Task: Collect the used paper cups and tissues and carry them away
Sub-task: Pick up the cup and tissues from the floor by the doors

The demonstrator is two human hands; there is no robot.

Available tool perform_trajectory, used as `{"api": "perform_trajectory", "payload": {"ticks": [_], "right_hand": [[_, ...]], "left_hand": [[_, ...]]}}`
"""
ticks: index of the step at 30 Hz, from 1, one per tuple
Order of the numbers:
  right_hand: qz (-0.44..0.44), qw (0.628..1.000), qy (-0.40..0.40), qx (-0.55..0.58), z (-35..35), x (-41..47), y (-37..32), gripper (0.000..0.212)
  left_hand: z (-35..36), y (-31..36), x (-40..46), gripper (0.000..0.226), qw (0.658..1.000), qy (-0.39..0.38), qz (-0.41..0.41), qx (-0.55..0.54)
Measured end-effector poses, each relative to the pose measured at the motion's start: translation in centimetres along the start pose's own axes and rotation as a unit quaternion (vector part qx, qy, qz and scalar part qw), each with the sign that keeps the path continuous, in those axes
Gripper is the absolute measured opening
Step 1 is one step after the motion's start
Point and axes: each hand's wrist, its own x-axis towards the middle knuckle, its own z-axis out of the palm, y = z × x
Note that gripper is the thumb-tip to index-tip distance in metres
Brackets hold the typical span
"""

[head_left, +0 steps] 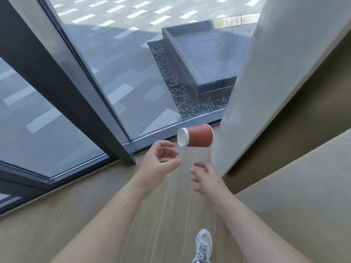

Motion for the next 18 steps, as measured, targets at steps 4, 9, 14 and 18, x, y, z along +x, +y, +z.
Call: {"api": "perform_trajectory", "payload": {"ticks": [4, 9, 14, 18], "right_hand": [[0.110, 0.993, 0.034, 0.002, -3.5, 4.7, 2.2, 0.011], [0.198, 0.979, 0.041, -0.007, -5.4, 6.7, 4.8, 0.006], [0.178, 0.983, 0.040, -0.008, -5.8, 10.5, 2.7, 0.006], [0.163, 0.985, 0.054, -0.018, -6.3, 13.3, 1.1, 0.007]], "left_hand": [[2.3, -1.9, 3.7, 0.035, 0.998, 0.038, -0.047, -0.012], [2.0, -3.0, 6.8, 0.032, 0.995, 0.062, -0.070, -0.018], [1.3, -3.0, 10.9, 0.033, 0.994, 0.066, -0.078, -0.024], [1.1, -3.0, 14.7, 0.033, 0.995, 0.049, -0.078, -0.025]]}}
